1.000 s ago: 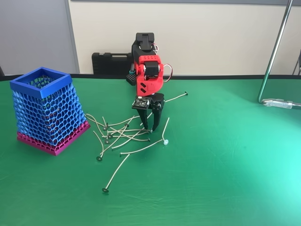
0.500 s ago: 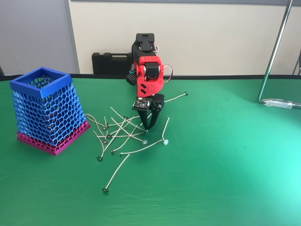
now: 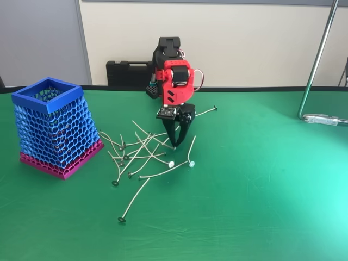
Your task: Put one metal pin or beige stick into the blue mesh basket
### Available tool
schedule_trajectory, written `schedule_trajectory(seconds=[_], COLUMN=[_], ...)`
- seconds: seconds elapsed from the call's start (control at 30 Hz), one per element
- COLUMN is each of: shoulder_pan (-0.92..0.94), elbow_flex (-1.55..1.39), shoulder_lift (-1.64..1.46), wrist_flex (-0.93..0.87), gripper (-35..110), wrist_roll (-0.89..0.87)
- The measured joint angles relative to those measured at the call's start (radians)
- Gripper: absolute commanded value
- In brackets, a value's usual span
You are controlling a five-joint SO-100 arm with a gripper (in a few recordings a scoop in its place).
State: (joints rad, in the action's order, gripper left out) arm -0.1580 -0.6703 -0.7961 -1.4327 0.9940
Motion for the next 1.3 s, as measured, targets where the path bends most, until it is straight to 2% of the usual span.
schedule_trajectory(seconds=[0.47, 0.87, 1.3], shoulder_pan=[-0.072, -0.092, 0.135], elbow_flex=[-0.198, -0.356, -0.43], shoulder_lift=[-0.348, -0.784, -1.126], wrist_flex=[-0.003, -0.005, 0.032], gripper=[1, 1, 1], wrist_roll=[-0.084, -0.216, -0.295])
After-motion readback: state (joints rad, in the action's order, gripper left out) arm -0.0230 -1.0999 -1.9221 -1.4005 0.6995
